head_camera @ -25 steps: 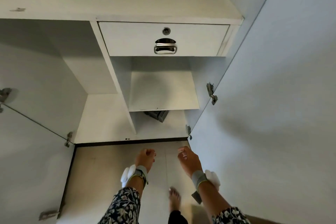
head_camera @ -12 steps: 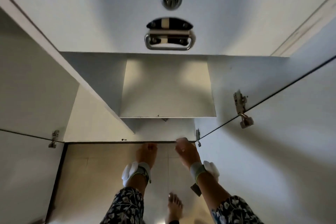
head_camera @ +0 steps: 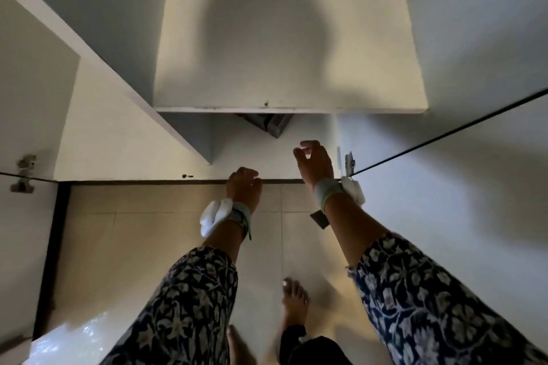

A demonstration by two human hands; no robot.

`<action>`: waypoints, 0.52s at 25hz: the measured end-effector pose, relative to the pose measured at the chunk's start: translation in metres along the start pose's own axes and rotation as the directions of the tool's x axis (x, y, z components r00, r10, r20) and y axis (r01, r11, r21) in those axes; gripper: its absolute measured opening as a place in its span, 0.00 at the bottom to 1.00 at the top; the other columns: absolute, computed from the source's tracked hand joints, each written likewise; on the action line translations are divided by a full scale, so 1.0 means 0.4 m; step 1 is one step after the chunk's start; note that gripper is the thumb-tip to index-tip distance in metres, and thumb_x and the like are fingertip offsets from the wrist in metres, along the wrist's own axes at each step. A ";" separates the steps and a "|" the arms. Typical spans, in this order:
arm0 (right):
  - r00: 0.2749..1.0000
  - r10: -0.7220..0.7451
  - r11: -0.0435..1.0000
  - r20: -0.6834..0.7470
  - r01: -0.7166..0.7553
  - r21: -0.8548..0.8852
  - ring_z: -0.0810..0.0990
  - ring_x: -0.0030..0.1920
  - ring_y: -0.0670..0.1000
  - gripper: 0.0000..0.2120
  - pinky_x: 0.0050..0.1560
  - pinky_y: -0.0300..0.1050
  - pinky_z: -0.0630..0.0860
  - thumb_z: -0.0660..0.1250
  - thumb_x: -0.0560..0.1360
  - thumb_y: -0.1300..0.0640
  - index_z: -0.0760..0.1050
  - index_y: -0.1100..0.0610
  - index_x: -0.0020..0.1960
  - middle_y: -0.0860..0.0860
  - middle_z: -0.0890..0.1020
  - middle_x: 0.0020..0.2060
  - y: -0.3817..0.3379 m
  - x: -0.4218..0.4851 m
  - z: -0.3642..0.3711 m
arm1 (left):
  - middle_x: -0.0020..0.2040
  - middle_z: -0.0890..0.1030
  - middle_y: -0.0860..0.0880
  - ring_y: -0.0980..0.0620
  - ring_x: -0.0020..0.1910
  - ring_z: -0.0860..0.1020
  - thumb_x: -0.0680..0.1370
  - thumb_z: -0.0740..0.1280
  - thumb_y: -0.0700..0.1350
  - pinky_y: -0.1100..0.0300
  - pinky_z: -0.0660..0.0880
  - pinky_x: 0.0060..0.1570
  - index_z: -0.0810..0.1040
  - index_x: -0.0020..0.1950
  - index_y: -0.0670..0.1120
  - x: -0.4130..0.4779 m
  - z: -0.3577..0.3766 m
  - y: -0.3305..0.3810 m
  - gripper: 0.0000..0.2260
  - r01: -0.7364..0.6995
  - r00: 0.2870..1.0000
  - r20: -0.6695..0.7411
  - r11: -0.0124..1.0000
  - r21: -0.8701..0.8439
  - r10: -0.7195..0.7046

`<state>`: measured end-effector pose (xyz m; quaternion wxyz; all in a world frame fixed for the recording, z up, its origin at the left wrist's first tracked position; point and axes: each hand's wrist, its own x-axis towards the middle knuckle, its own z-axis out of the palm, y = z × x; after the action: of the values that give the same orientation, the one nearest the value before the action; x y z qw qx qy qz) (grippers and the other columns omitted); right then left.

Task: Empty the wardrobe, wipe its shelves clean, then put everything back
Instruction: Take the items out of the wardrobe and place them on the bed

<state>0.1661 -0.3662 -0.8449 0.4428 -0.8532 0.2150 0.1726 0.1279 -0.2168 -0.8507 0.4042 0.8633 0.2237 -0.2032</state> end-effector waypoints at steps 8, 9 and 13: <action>0.974 0.022 0.930 -0.226 0.063 0.362 0.73 0.60 0.55 0.18 0.59 0.44 0.71 0.64 0.77 0.52 0.68 0.58 0.64 0.55 0.73 0.59 0.174 0.368 0.236 | 0.68 0.67 0.40 0.41 0.66 0.67 0.78 0.64 0.47 0.54 0.68 0.61 0.68 0.68 0.41 0.392 0.218 -0.048 0.20 -0.338 0.896 -0.329 0.939 -0.068 0.299; 0.968 0.042 0.889 -0.249 0.077 0.451 0.73 0.58 0.55 0.20 0.61 0.50 0.72 0.65 0.76 0.49 0.69 0.58 0.63 0.54 0.72 0.58 0.178 0.407 0.247 | 0.69 0.65 0.39 0.40 0.67 0.66 0.78 0.63 0.48 0.53 0.66 0.63 0.66 0.70 0.40 0.431 0.236 -0.042 0.23 -0.393 0.862 -0.356 0.919 -0.019 0.361; 0.940 0.080 0.739 -0.330 0.167 0.653 0.73 0.59 0.51 0.34 0.64 0.57 0.71 0.64 0.63 0.37 0.69 0.52 0.64 0.51 0.72 0.60 0.184 0.560 0.274 | 0.73 0.60 0.36 0.35 0.71 0.61 0.76 0.58 0.55 0.49 0.61 0.69 0.66 0.72 0.41 0.601 0.310 -0.063 0.28 -0.516 0.762 -0.427 0.855 0.054 0.487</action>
<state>0.3065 -0.3613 -1.0637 0.6809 -0.6569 0.3148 -0.0757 0.2896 -0.2468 -1.0669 0.4134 0.9004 0.0740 0.1134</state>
